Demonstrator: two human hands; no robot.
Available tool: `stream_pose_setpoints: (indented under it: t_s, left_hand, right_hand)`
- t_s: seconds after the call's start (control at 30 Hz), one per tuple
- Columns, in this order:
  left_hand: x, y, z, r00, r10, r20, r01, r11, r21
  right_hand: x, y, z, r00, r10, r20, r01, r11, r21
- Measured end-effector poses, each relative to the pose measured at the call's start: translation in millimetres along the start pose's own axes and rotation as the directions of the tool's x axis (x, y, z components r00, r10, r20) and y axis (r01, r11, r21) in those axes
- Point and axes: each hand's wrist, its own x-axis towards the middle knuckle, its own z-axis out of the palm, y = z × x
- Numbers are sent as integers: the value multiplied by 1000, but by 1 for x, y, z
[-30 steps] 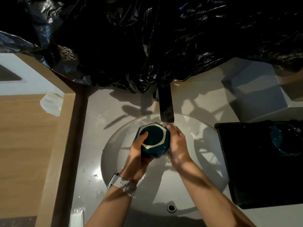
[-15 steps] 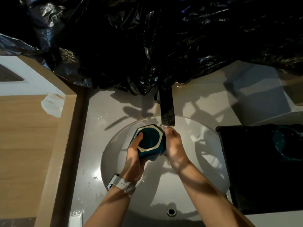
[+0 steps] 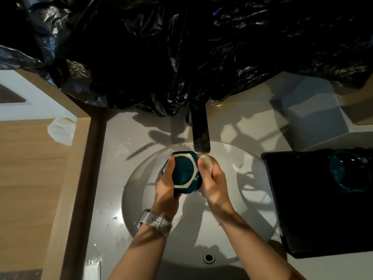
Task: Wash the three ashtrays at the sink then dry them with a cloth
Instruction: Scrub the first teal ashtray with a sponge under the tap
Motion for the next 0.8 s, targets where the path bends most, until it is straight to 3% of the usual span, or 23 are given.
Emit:
stream_pose_setpoints:
  t_s: [0.17, 0.27, 0.4, 0.5, 0.63, 0.8]
  left_hand:
    - [3, 3, -2, 999, -10, -48, 17, 990, 138]
    - [-3, 2, 4, 994, 84, -74, -68, 979, 193]
    - [-3, 3, 4, 973, 203, -113, -182, 968, 172]
    - [0, 1, 5, 973, 202, -114, -179, 967, 183]
    - [-1, 1, 8, 970, 228, -84, -201, 947, 251]
    - [12, 12, -3, 968, 176, -181, -136, 967, 214]
  right_hand:
    - [25, -16, -7, 990, 111, 88, -105, 992, -68]
    - [36, -20, -9, 965, 180, 193, -161, 981, -112]
    - [20, -7, -20, 981, 59, 186, -31, 988, -151]
    - [20, -1, -21, 976, -38, 212, 92, 963, -253]
    - [39, -14, -12, 973, 46, 225, 19, 961, -277]
    - [25, -13, -18, 960, 132, 249, -70, 967, -243]
